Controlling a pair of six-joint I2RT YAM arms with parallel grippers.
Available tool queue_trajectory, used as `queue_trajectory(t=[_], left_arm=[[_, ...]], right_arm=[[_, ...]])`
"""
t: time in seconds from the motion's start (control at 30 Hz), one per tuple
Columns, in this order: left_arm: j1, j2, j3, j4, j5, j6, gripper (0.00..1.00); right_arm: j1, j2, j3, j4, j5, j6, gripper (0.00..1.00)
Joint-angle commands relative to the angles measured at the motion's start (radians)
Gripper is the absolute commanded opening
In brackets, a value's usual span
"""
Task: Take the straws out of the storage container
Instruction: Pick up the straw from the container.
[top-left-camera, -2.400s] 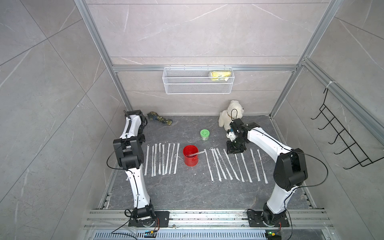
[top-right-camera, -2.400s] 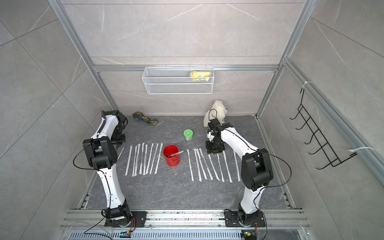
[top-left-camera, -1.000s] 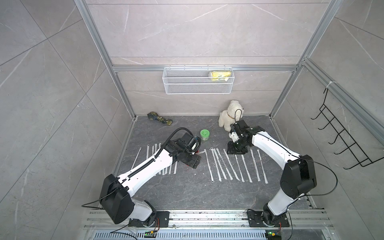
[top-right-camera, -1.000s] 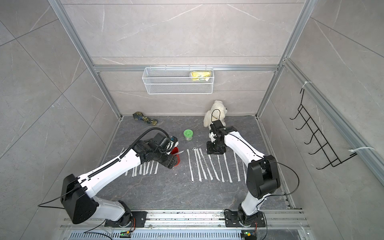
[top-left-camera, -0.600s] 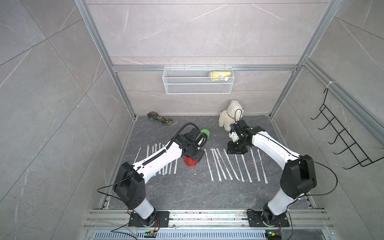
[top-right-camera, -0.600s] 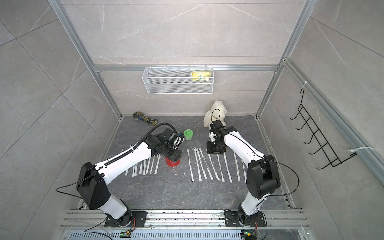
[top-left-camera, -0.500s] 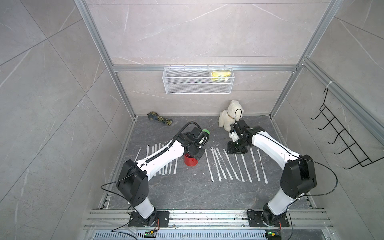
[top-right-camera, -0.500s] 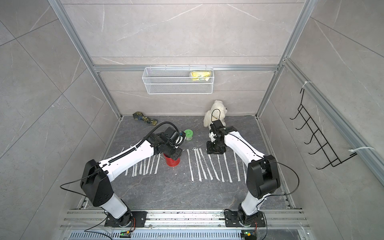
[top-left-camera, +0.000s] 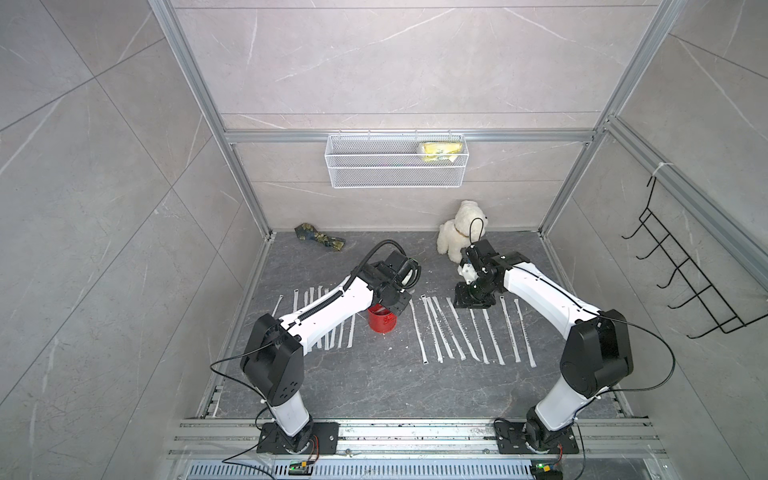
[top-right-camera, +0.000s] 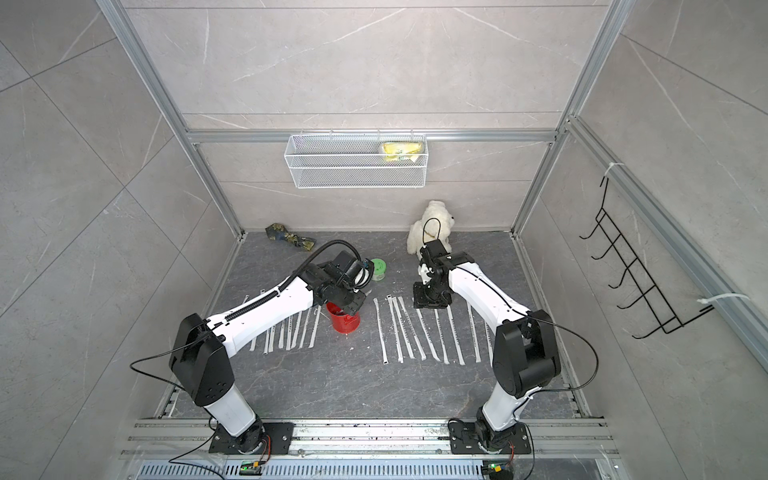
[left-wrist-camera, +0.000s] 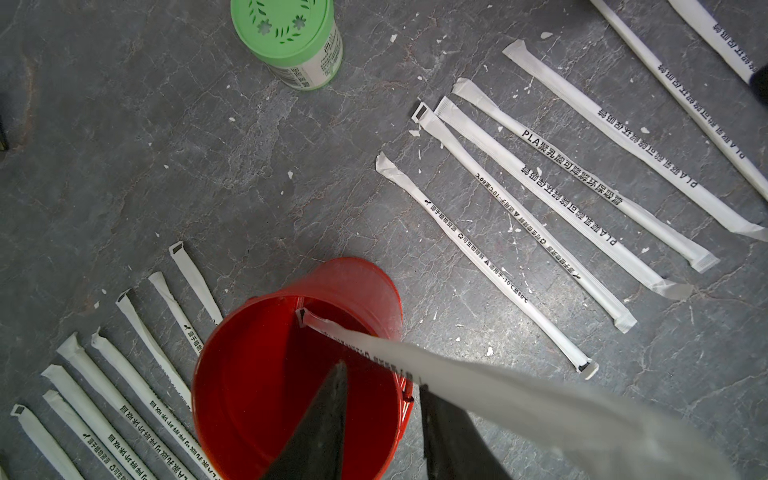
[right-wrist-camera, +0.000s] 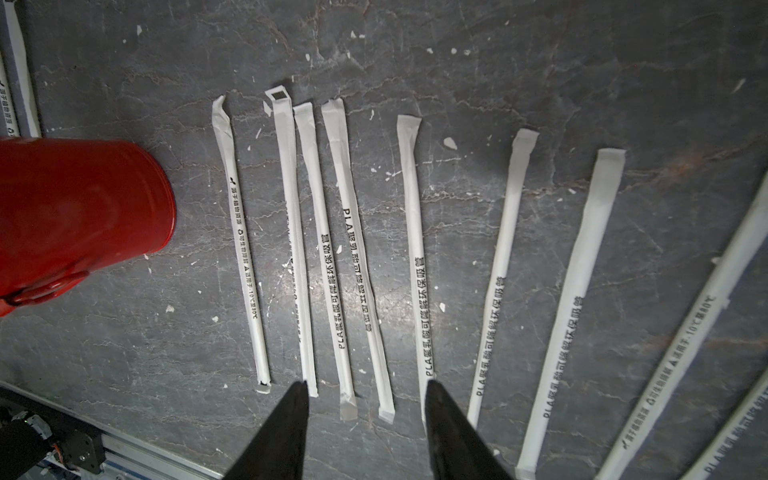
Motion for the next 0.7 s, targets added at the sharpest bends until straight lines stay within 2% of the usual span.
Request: queue_trajectory(t=[0.0,0.13,0.2,0.47,0.67], left_arm=[[0.000,0.026,0.047,0.035,-0.017,0.042,0.35],[0.005,0.049,0.067,0.049,-0.001,0.054,0.34],[0.007,0.062,0.080,0.052,0.003,0.060,0.30],[0.017,0.083,0.108,0.049,-0.024,0.077,0.07],[0.018,0.068,0.135,0.012,-0.075,0.093,0.04]], right_arm=[[0.004,0.005,0.008,-0.023,-0.006,-0.008,0.49],[0.003,-0.001,0.010,-0.028,-0.003,-0.008,0.49],[0.003,-0.004,0.010,-0.033,0.000,-0.010,0.49],[0.004,-0.009,0.016,-0.043,0.005,-0.011,0.49],[0.003,-0.009,0.029,-0.044,0.001,-0.012,0.49]])
